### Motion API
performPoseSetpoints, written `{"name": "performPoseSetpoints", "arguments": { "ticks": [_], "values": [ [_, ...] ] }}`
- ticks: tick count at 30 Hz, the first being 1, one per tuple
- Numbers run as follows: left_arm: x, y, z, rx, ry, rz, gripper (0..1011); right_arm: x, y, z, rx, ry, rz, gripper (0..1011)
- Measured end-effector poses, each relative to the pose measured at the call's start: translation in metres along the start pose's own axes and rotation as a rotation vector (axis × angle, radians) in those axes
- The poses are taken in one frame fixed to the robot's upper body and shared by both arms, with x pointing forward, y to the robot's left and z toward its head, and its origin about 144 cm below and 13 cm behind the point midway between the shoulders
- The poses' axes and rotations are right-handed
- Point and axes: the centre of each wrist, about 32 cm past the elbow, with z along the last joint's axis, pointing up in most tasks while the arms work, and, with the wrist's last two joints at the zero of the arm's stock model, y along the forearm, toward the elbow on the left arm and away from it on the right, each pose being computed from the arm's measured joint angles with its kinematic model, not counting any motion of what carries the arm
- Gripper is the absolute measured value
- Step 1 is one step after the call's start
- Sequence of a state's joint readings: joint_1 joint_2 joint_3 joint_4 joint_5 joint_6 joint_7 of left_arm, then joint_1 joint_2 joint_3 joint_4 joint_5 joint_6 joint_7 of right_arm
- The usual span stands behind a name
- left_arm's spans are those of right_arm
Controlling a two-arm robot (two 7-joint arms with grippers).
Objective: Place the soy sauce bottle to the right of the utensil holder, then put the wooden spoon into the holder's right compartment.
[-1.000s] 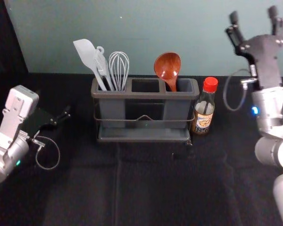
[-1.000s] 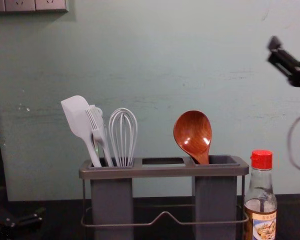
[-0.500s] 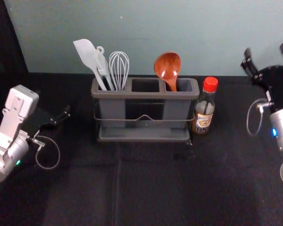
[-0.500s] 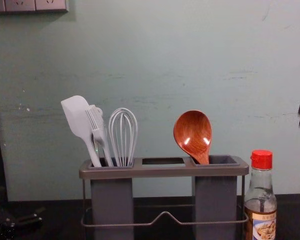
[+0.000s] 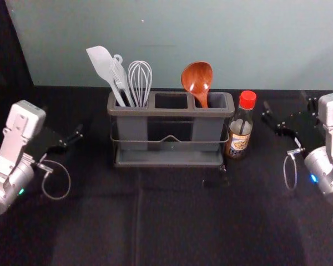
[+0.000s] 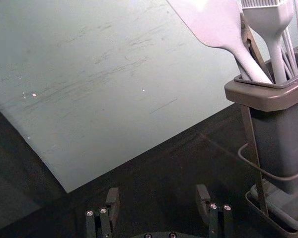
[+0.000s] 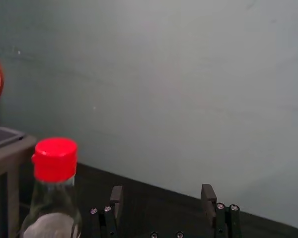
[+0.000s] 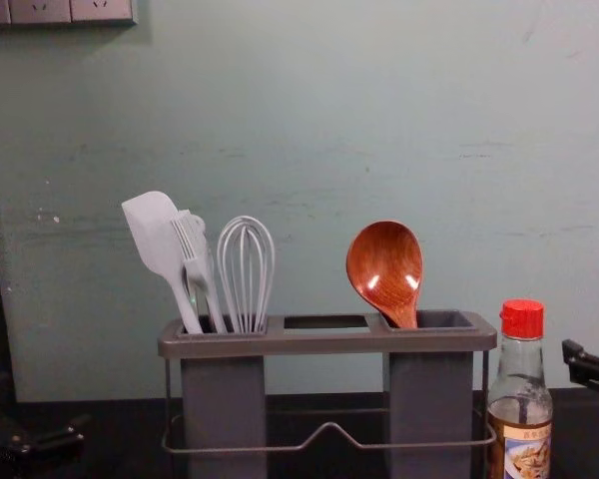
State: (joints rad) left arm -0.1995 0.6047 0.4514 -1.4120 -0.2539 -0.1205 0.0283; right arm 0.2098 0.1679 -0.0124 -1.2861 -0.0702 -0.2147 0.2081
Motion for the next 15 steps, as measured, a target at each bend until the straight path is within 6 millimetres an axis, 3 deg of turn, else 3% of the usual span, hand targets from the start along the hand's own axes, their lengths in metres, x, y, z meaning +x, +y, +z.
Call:
{"name": "performPoseSetpoints", "arguments": {
  "ticks": [15],
  "values": [
    [0.0,0.0,0.0,0.0,0.0,0.0,1005,-0.0043,-0.0027,-0.0033,-0.026,-0.005,-0.014,1002]
  ]
}}
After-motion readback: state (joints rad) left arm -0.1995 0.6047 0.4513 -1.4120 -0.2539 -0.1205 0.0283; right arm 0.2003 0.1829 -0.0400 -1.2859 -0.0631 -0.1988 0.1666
